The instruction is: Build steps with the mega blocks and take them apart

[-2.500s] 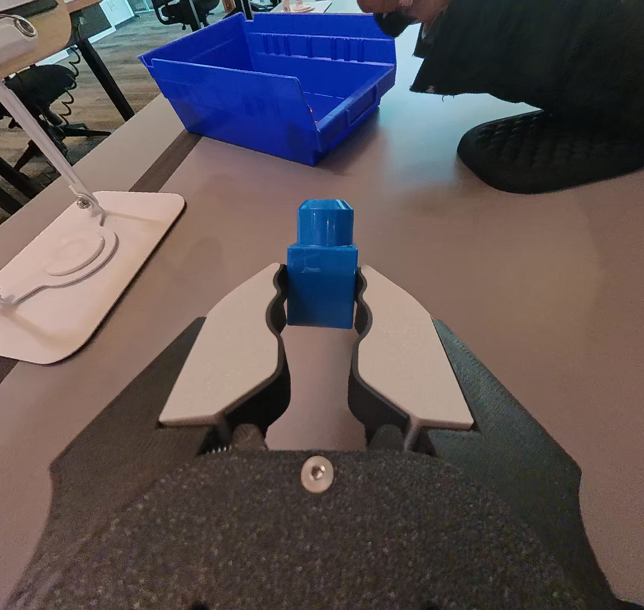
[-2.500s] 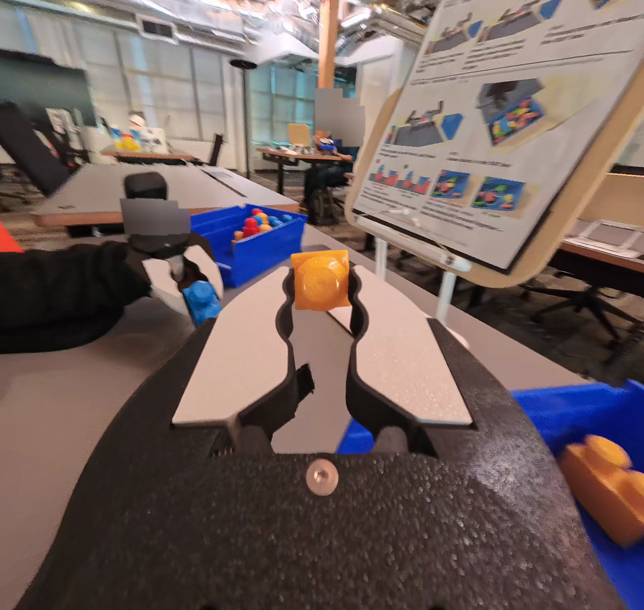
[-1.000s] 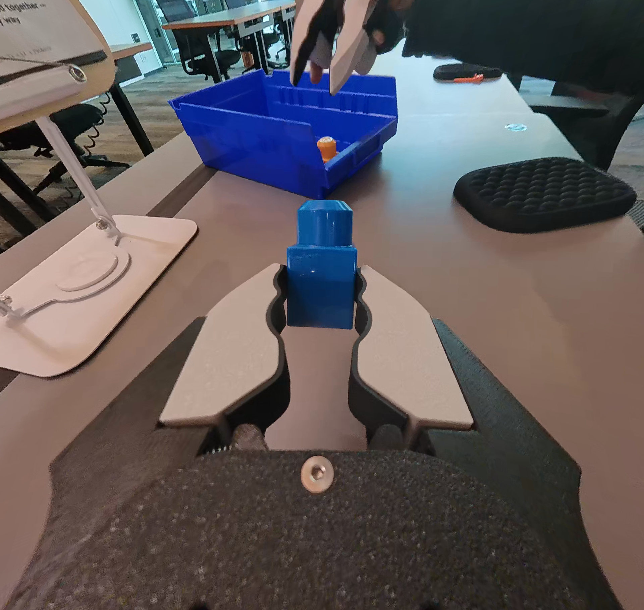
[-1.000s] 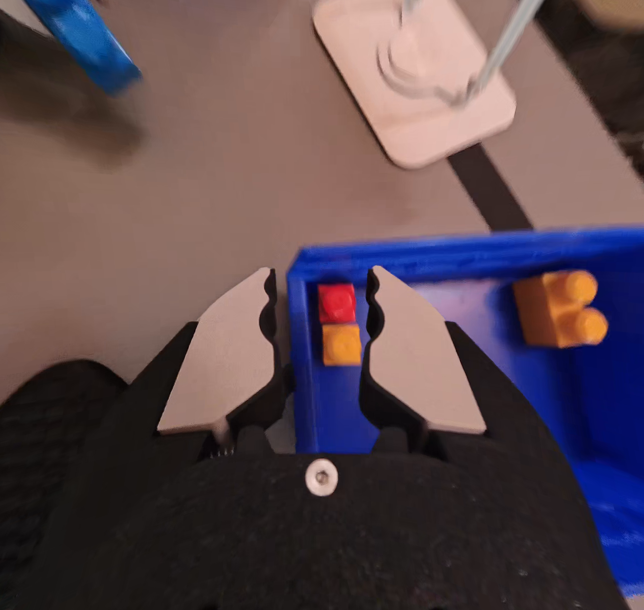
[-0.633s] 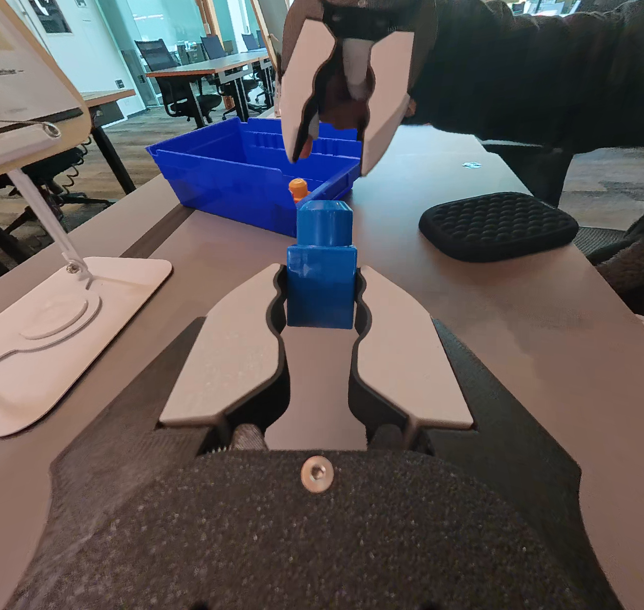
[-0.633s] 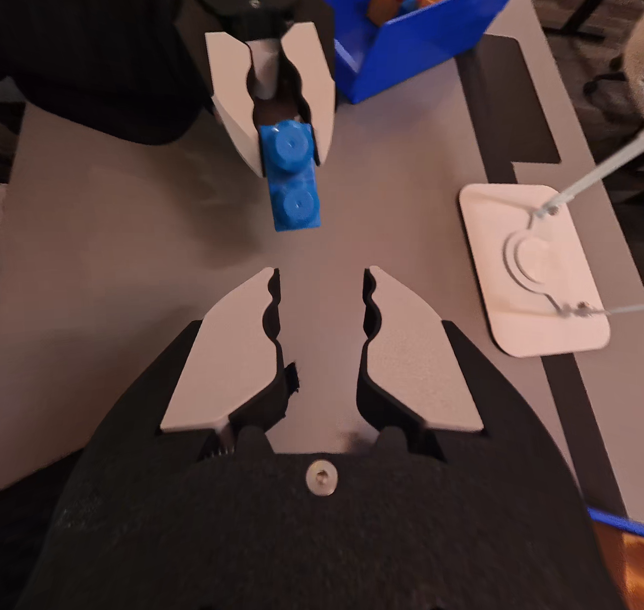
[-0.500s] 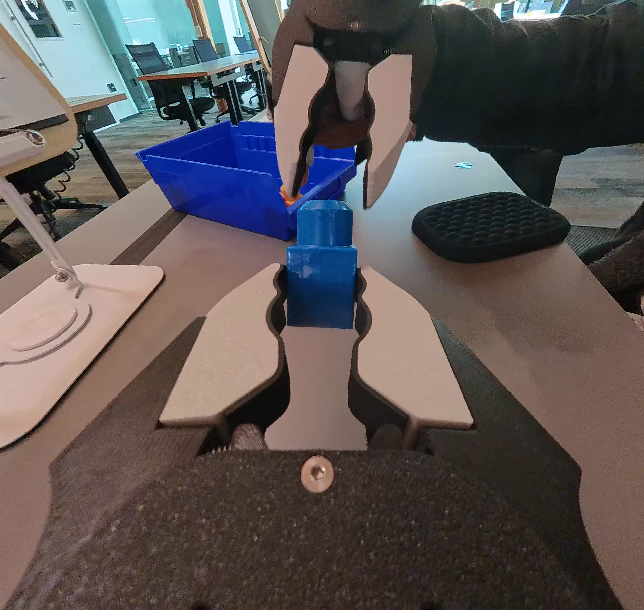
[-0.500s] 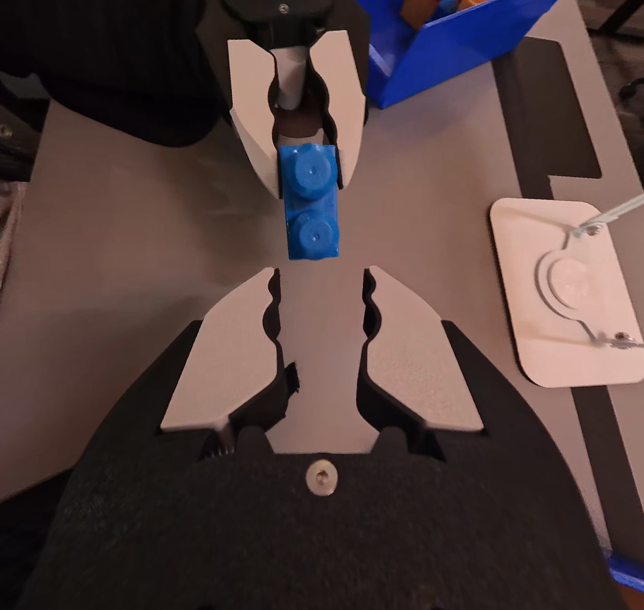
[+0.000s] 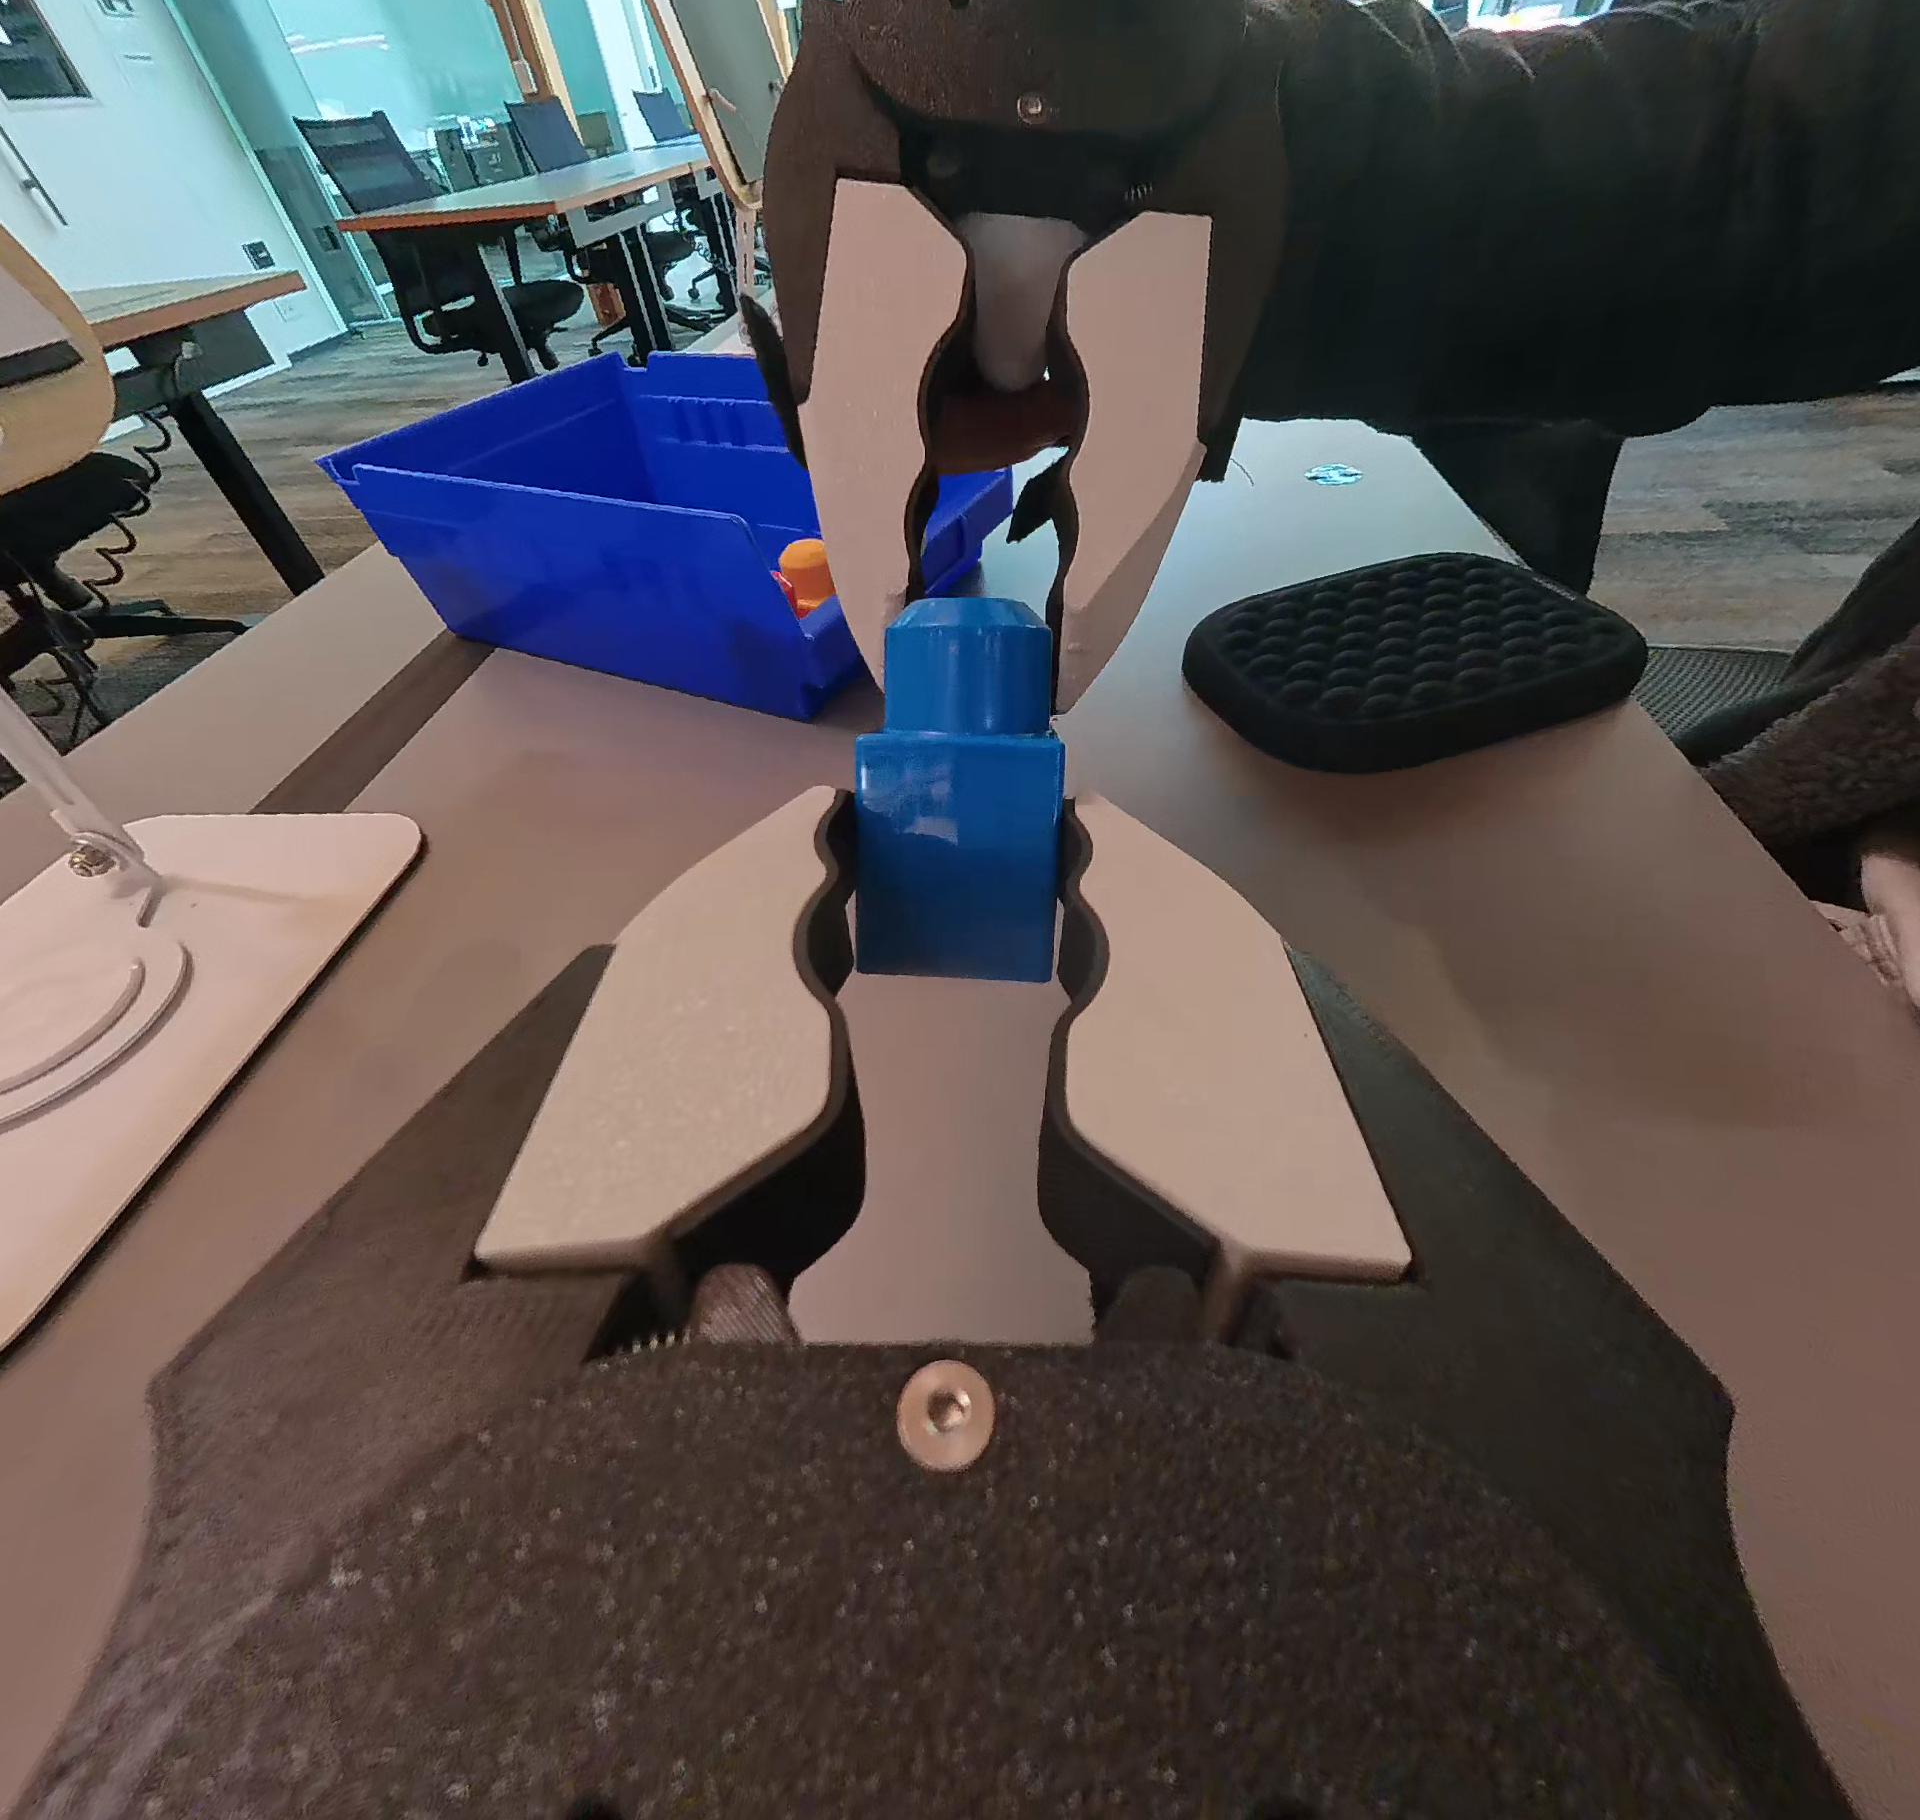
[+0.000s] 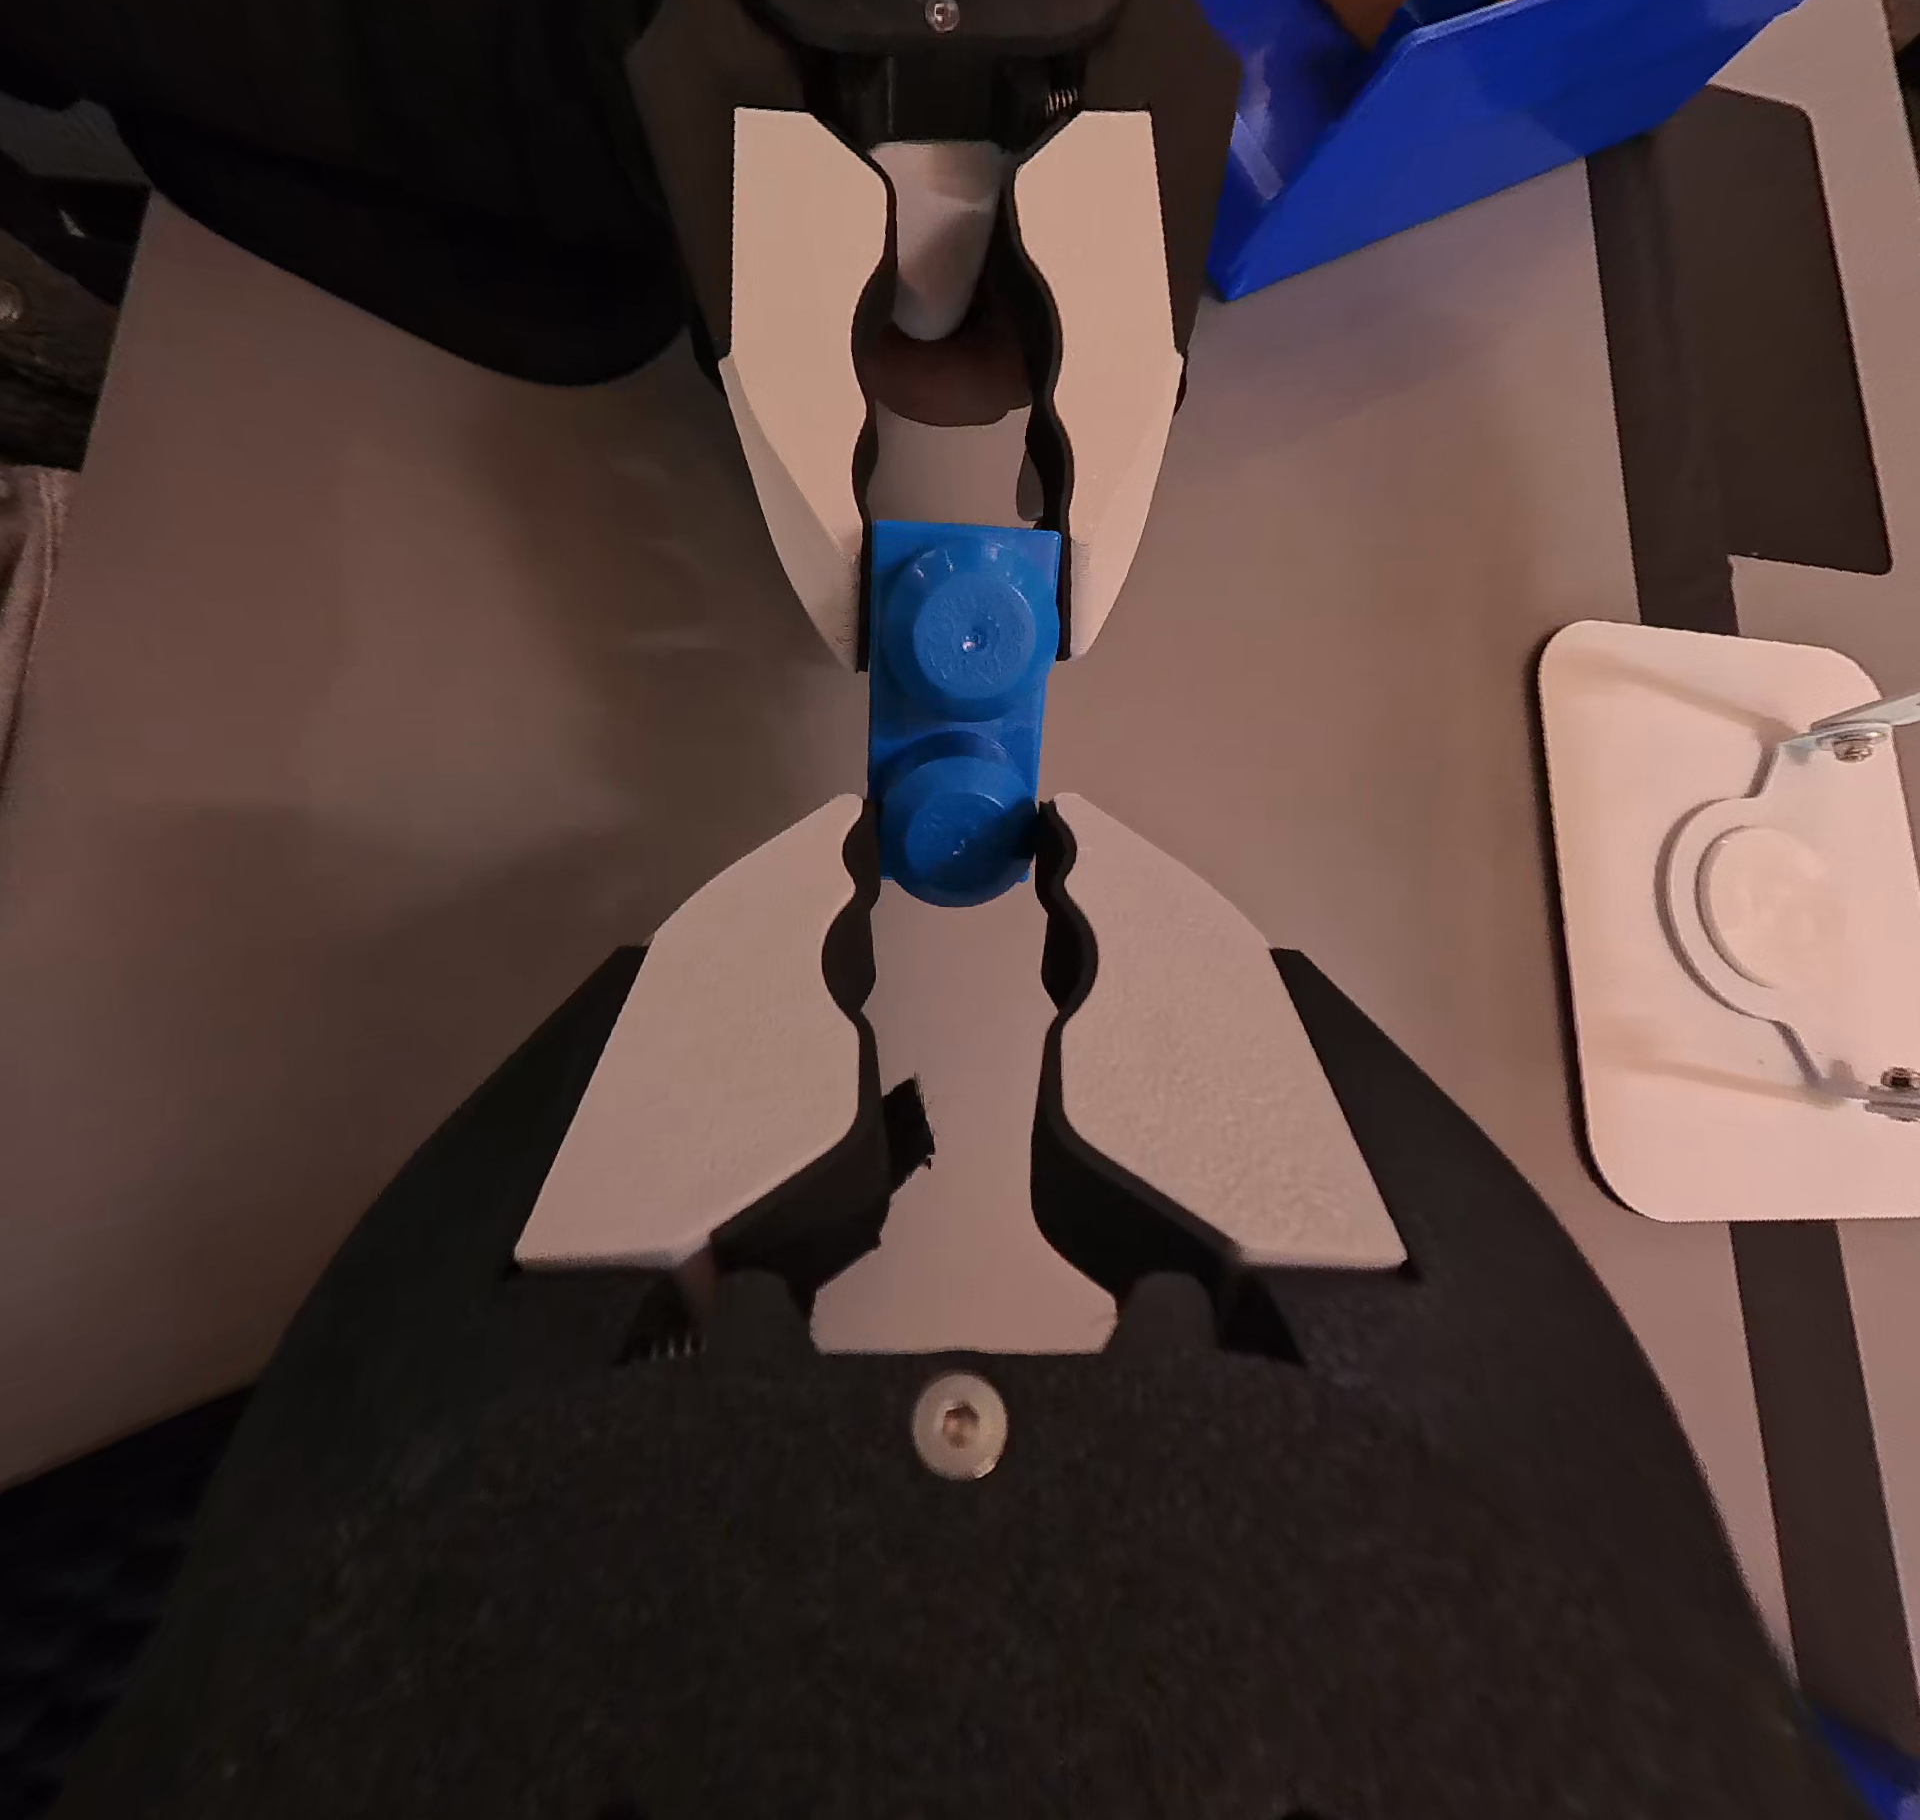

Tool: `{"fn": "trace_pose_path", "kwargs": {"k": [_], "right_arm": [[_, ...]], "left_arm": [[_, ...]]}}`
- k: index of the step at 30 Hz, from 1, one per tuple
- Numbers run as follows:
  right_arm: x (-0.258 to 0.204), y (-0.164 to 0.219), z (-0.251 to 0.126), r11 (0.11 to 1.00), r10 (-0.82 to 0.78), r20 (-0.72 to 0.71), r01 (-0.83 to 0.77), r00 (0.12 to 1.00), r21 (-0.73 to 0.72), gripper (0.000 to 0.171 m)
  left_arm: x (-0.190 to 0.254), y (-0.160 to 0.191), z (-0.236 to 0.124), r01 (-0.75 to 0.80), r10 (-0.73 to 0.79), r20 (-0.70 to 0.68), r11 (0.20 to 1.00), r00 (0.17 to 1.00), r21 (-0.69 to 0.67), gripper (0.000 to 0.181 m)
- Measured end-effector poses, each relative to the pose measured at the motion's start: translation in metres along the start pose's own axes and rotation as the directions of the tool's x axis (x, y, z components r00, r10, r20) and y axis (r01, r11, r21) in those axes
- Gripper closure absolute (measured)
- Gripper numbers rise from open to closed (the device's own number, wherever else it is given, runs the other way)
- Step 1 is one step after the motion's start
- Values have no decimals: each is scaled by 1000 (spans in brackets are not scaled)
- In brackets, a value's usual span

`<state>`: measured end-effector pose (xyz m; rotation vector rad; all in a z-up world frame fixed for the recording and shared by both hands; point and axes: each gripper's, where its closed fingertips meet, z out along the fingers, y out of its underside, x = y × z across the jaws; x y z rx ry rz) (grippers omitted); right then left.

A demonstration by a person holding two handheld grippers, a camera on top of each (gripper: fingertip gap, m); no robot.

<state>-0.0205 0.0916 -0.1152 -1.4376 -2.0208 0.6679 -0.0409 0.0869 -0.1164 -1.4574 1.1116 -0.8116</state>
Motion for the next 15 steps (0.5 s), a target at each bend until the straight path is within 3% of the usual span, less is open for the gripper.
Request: {"fn": "trace_pose_path", "kwargs": {"k": [10,15], "right_arm": [[2,0,-2,1000,8,-1,-8,1000,-8,143],[26,9,-31,999,24,-61,-26,998,-31,143]], "left_arm": [[-1,-1,2,-5,4,15,1000,1000,13,144],[-18,7,-2,17,-17,95,1000,995,-1,135]]}}
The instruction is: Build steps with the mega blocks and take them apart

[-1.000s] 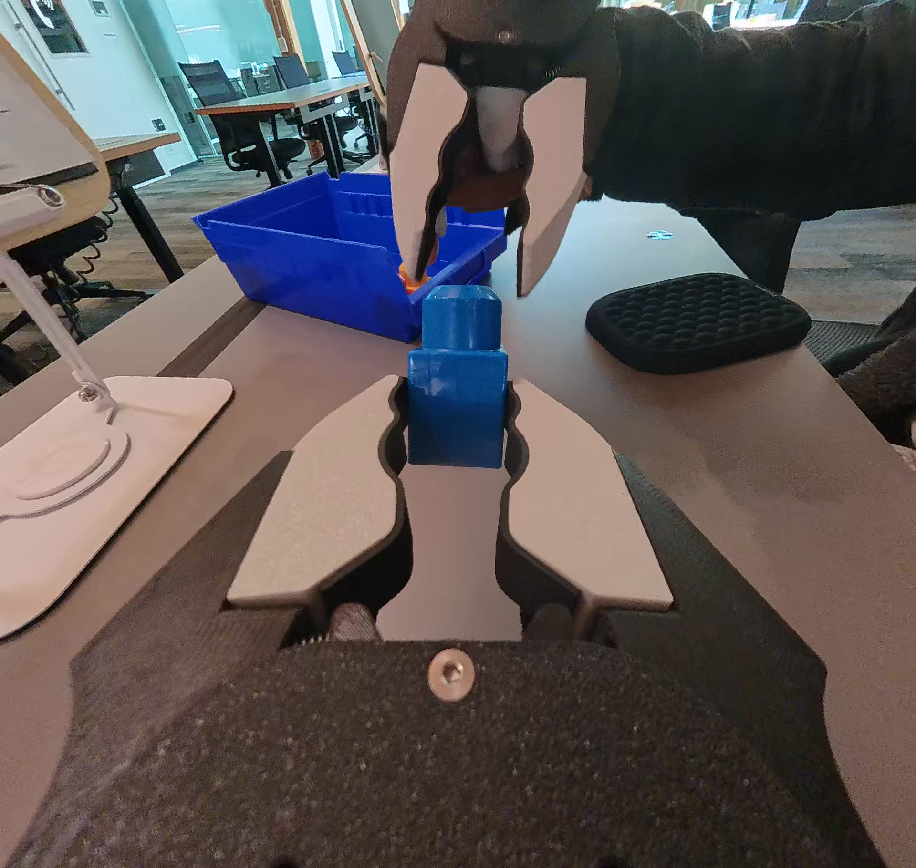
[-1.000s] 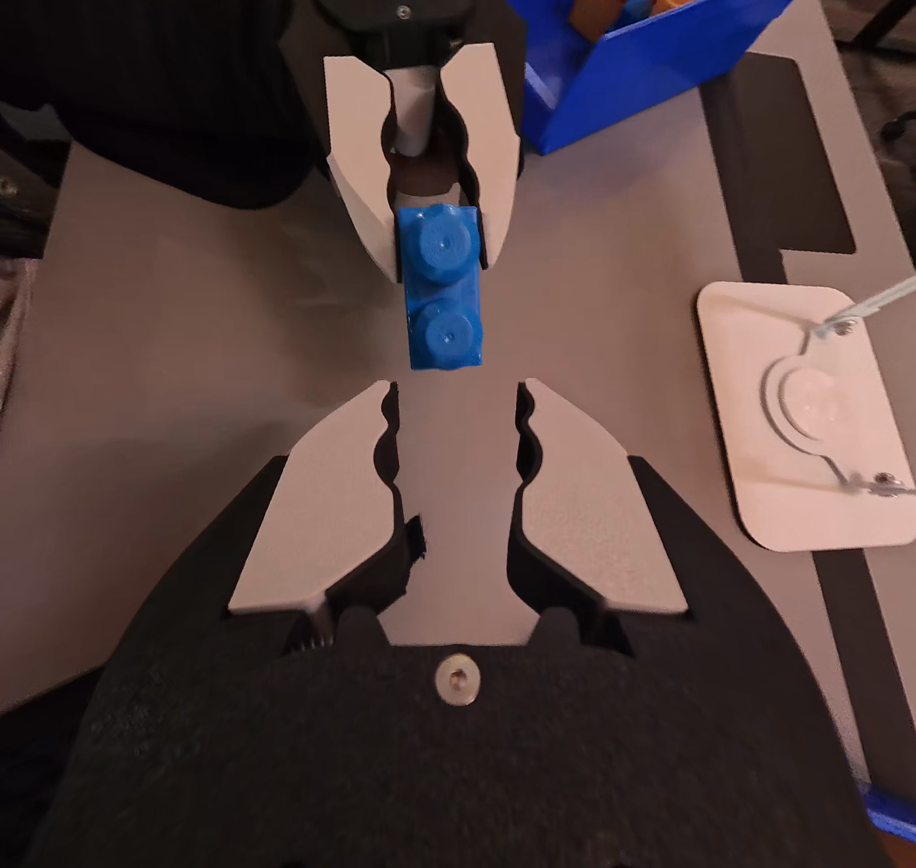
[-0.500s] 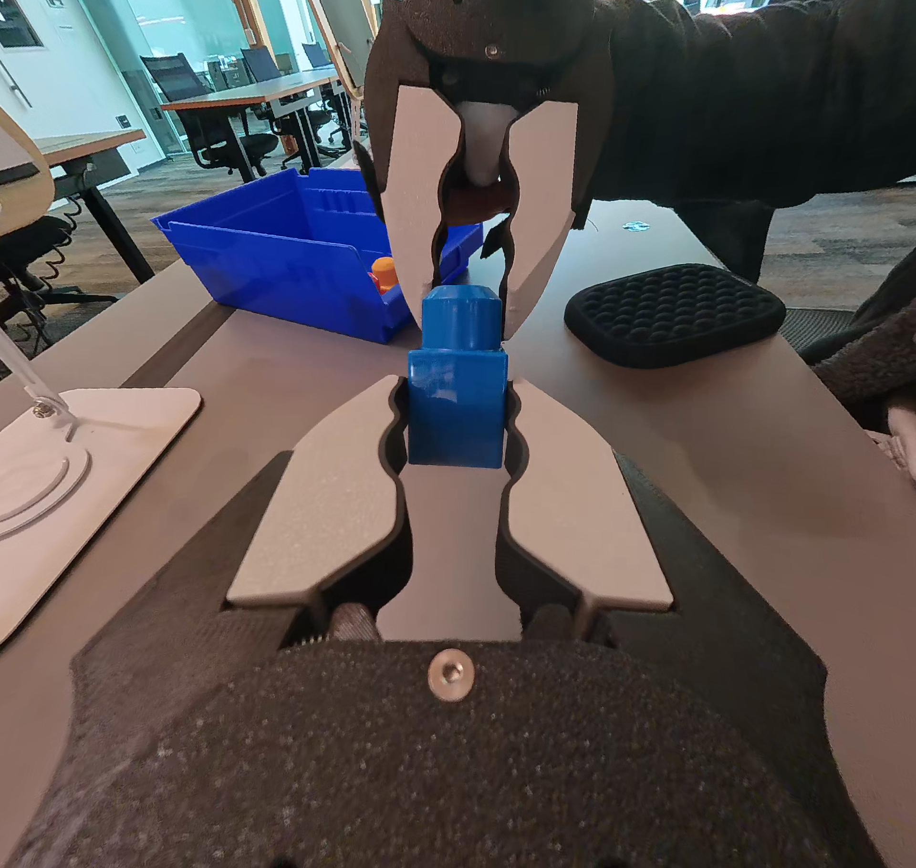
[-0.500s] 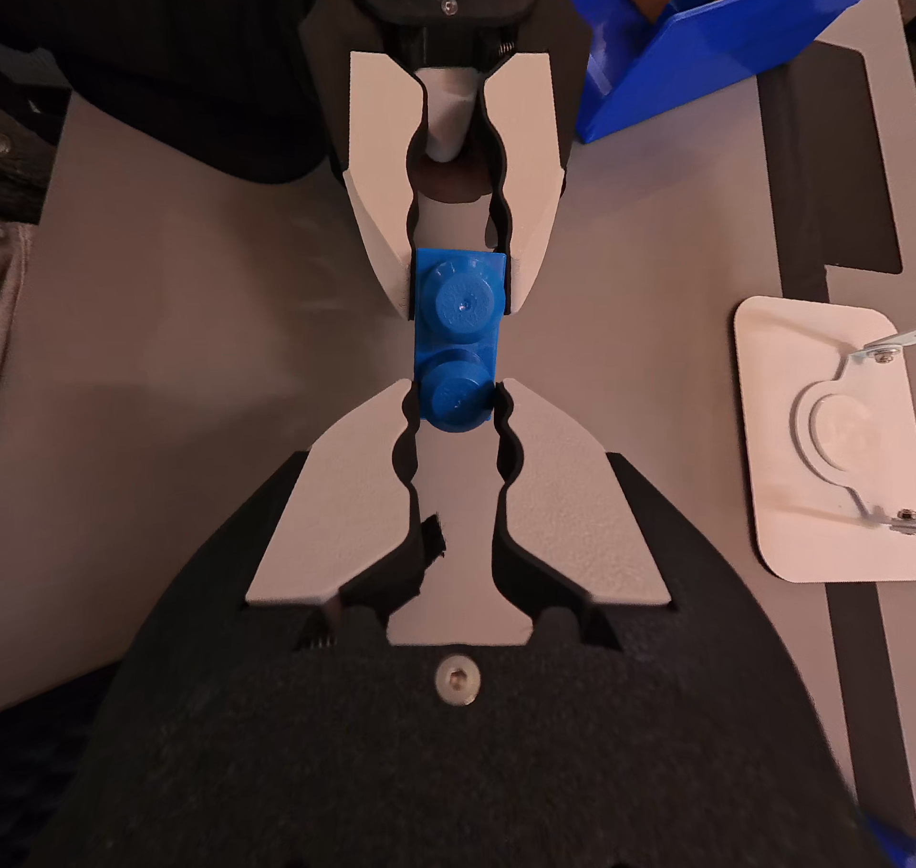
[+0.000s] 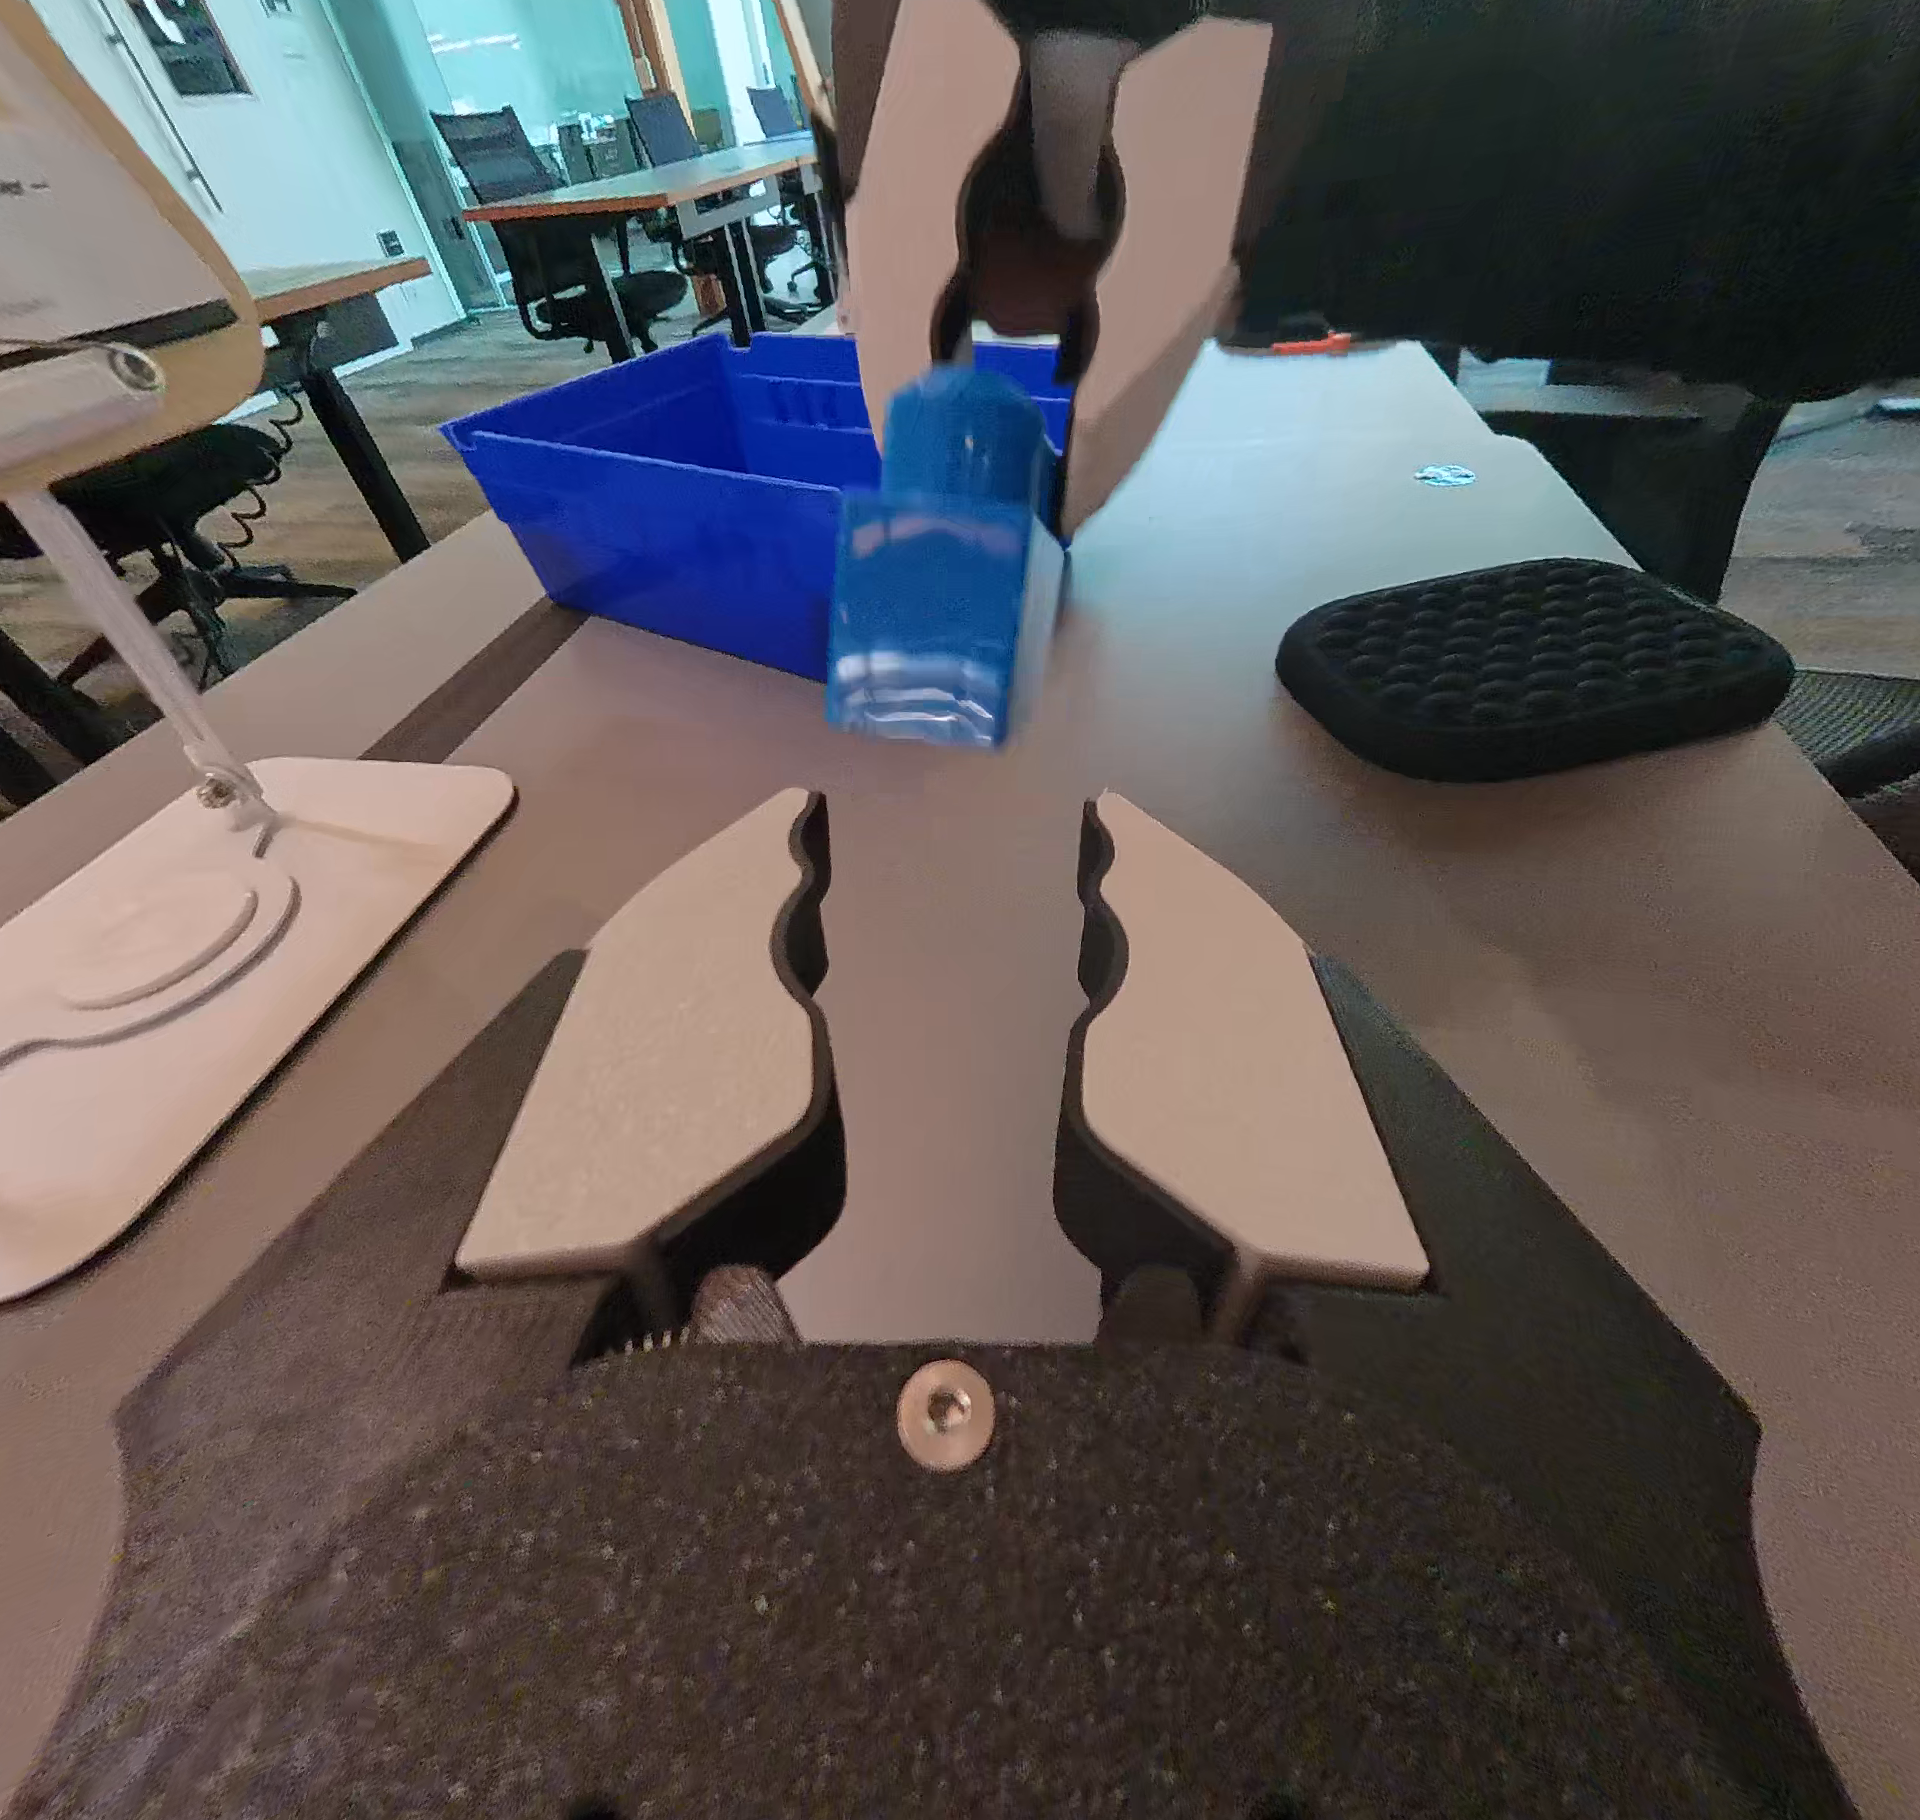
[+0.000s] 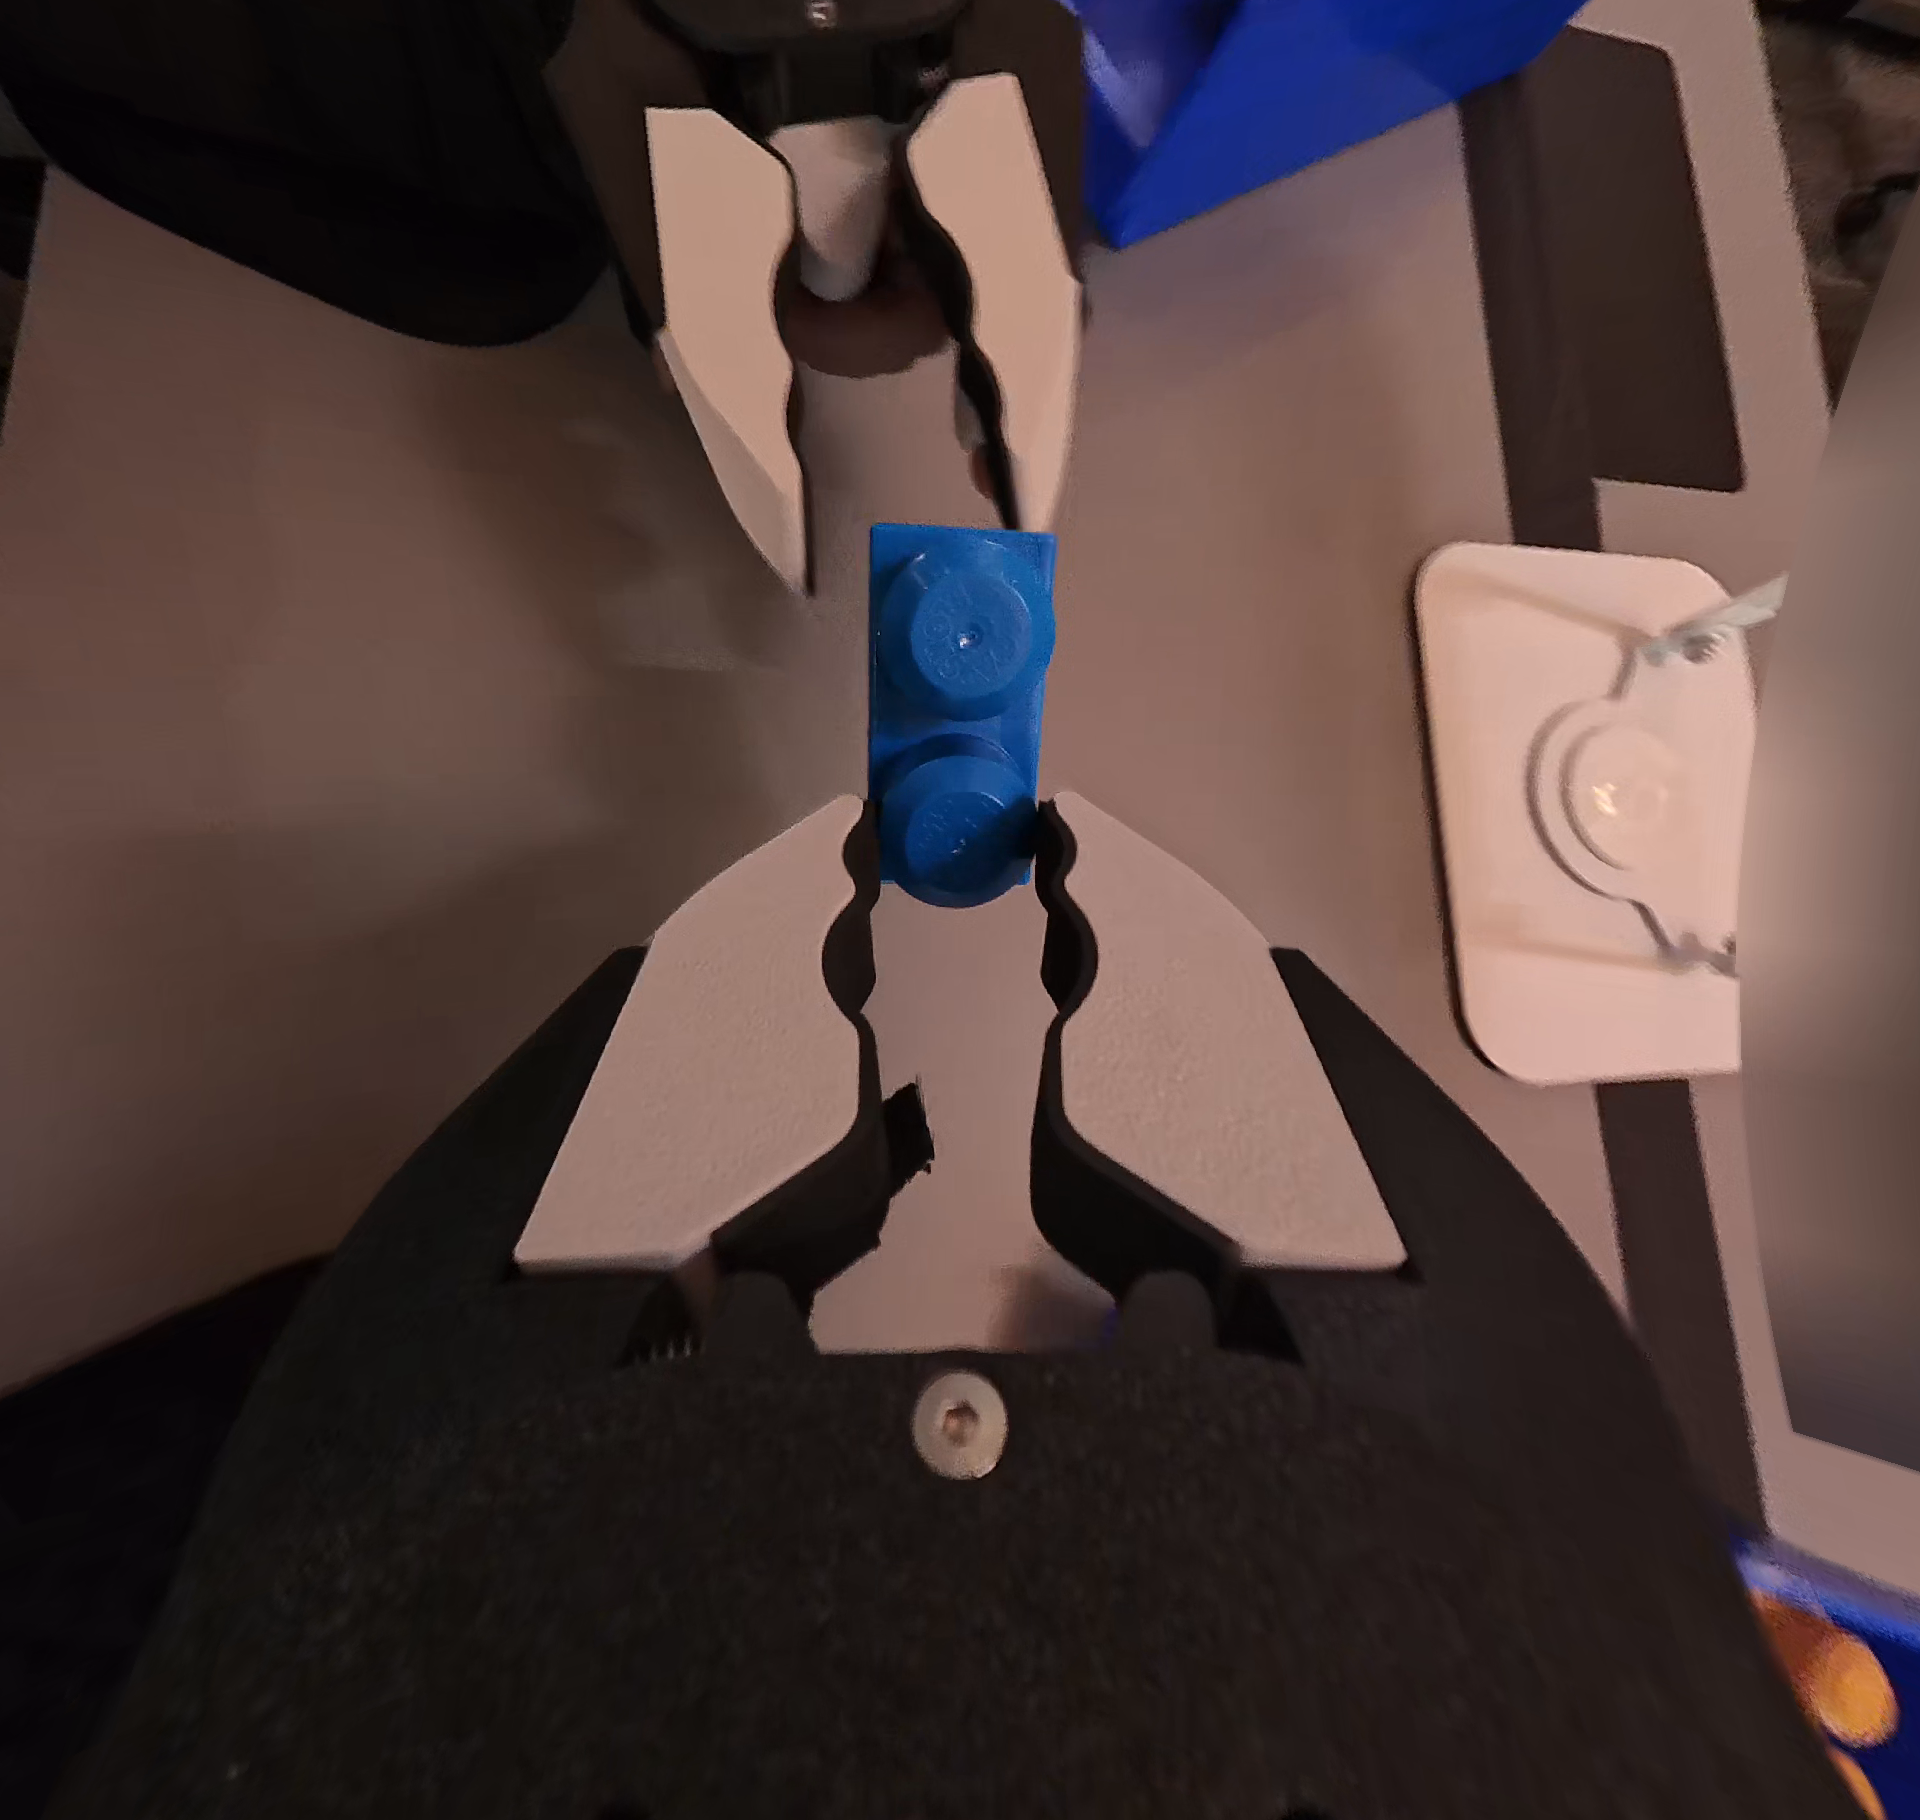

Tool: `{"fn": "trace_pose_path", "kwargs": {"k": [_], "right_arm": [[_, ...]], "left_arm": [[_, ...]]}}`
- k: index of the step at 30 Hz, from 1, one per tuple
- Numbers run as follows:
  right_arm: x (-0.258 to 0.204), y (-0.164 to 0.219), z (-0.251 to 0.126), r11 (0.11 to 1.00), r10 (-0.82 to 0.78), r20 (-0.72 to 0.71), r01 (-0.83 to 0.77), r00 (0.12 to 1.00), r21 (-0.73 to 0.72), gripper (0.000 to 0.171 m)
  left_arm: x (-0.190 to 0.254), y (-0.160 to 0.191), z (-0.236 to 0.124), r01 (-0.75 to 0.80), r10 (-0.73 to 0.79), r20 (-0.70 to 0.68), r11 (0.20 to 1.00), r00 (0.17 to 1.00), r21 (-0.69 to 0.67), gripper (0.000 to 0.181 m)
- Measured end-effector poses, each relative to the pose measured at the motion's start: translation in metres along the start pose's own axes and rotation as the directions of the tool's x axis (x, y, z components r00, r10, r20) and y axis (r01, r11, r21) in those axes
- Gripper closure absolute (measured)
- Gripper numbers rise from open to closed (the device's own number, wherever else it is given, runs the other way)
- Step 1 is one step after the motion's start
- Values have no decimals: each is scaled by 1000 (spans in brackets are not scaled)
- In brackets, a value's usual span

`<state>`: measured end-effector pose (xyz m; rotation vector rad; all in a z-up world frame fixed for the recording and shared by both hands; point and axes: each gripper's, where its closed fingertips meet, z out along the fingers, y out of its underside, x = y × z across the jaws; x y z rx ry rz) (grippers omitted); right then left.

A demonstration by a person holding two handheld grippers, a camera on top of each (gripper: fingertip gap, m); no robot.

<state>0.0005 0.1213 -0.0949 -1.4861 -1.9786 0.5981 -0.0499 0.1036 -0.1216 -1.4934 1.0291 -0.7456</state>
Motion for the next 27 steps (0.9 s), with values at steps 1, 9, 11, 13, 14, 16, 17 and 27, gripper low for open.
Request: {"fn": "trace_pose_path", "kwargs": {"k": [1,9,11,13,14,16,17,27], "right_arm": [[9,5,-10,1000,6,-22,-6,1000,-13,143],[102,70,-114,973,109,-274,-159,956,-169,143],[123,91,-139,956,149,-329,-220,933,-193,143],[142,115,-161,935,183,-381,-280,906,-219,143],[149,127,-170,922,204,-400,-312,894,-228,143],[162,154,-182,893,239,-434,-372,868,-253,143],[168,169,-187,876,249,-453,-398,856,-272,143],[199,277,-176,749,327,-491,-538,808,-386,142]], "left_arm": [[-2,1,-1,5,-5,8,1000,1000,1,136],[-3,11,1,11,-11,1,999,1000,-34,146],[-2,12,1,13,-13,-7,999,1000,-41,150],[-3,13,1,14,-14,-5,999,1000,-41,152],[-3,13,1,16,-16,-6,999,1000,-42,153],[-4,15,1,17,-17,-4,999,1000,-45,156],[-4,16,1,18,-18,-6,999,1000,-48,158],[-6,28,2,31,-32,-13,996,999,-85,167]]}}
